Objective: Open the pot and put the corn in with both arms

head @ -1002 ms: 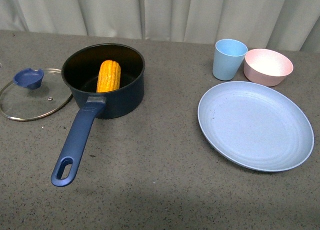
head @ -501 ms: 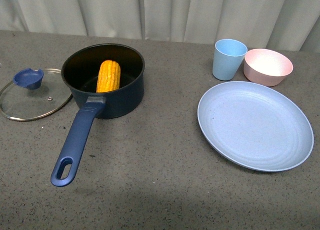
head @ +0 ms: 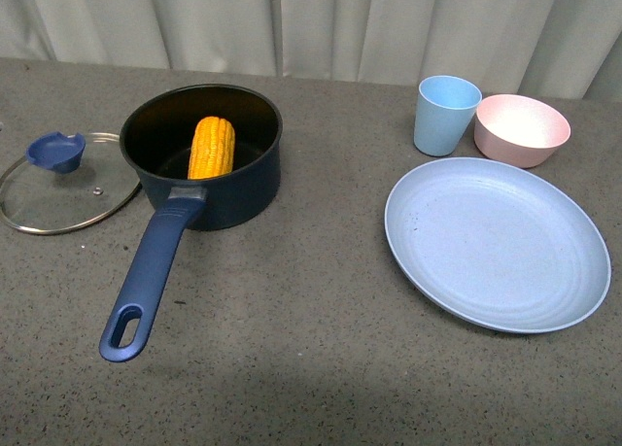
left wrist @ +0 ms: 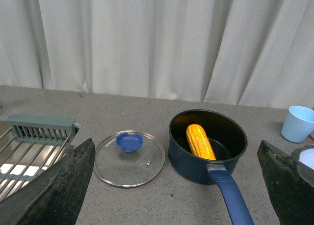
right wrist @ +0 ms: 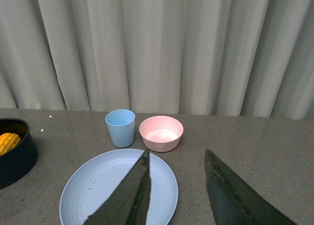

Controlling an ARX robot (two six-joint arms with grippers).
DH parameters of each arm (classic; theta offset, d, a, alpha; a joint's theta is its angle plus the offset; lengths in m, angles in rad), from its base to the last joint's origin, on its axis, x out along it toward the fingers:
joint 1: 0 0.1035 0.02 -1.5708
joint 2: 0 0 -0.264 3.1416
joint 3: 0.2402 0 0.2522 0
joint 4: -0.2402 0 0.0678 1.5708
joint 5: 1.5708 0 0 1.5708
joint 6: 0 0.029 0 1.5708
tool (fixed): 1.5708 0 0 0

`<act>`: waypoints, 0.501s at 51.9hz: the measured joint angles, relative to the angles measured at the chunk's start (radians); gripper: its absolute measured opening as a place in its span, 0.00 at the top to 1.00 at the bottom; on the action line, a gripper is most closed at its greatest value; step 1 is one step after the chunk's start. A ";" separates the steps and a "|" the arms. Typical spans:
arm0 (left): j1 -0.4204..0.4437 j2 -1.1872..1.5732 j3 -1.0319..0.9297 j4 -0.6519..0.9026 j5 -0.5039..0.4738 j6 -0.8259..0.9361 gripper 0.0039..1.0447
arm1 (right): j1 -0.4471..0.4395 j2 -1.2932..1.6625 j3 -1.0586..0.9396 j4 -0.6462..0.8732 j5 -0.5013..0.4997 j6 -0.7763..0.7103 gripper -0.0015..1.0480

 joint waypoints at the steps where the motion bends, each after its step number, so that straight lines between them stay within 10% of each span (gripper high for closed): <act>1: 0.000 0.000 0.000 0.000 0.000 0.000 0.06 | 0.000 0.000 0.000 0.000 0.000 0.000 0.65; 21: 0.000 0.000 0.000 0.000 0.000 0.000 0.06 | 0.000 0.000 0.000 0.000 0.000 0.000 0.08; 26: 0.000 0.000 0.000 0.000 0.000 0.000 0.06 | 0.000 0.000 0.000 0.000 0.000 0.002 0.10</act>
